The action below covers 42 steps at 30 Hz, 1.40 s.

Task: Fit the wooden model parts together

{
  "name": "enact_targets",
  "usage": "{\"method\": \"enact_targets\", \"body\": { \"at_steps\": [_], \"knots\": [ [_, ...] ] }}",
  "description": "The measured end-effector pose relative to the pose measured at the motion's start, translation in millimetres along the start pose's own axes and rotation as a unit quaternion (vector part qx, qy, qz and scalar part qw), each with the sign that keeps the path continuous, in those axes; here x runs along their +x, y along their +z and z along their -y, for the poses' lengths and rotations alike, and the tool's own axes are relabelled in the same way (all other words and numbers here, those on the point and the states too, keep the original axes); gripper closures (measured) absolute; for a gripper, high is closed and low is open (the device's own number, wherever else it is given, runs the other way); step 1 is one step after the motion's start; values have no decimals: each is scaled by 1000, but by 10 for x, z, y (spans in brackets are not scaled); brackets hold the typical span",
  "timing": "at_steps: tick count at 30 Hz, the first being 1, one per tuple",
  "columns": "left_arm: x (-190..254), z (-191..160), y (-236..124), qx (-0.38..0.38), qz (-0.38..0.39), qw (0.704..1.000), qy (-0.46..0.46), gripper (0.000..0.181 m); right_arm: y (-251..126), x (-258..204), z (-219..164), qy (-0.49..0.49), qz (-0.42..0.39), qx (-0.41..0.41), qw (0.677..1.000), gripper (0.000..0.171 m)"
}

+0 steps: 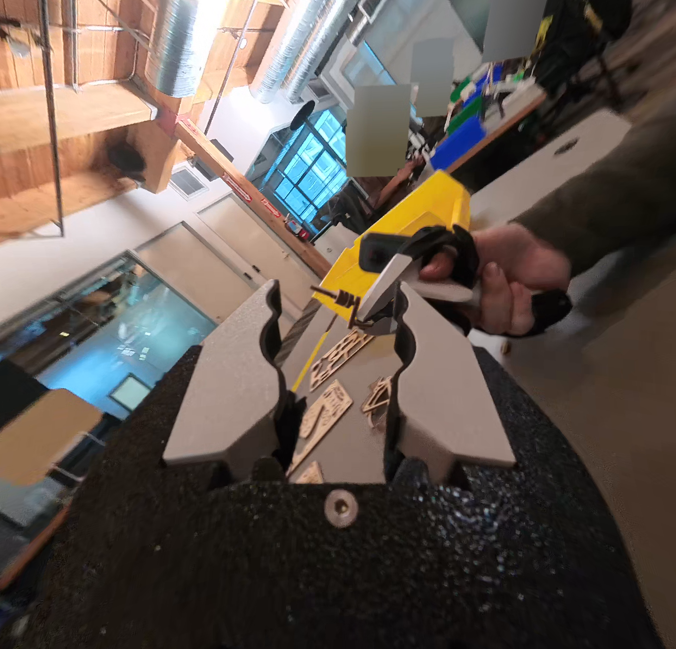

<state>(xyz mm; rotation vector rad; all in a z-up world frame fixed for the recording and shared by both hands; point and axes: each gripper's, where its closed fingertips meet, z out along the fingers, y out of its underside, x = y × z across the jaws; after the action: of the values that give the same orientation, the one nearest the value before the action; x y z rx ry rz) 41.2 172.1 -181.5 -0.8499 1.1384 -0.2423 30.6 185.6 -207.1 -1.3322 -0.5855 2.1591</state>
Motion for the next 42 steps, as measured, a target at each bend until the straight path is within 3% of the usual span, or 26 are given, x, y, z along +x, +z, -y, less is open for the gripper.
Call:
{"method": "enact_targets", "body": {
  "at_steps": [1,5,20,42],
  "knots": [
    [24,-19,1,-10,1,1000,30,120,-3,39,-5,-19,-21,-4,1000,171],
    [50,-139,26,-50,17,993,101,123,6,112,-41,-72,-74,-23,994,171],
    [51,-340,39,-97,35,983,154,138,10,187,-92,-120,-125,-45,984,171],
    [109,-466,42,-125,-3,983,134,140,-29,310,-141,-194,-185,-89,959,171]
  ]
}}
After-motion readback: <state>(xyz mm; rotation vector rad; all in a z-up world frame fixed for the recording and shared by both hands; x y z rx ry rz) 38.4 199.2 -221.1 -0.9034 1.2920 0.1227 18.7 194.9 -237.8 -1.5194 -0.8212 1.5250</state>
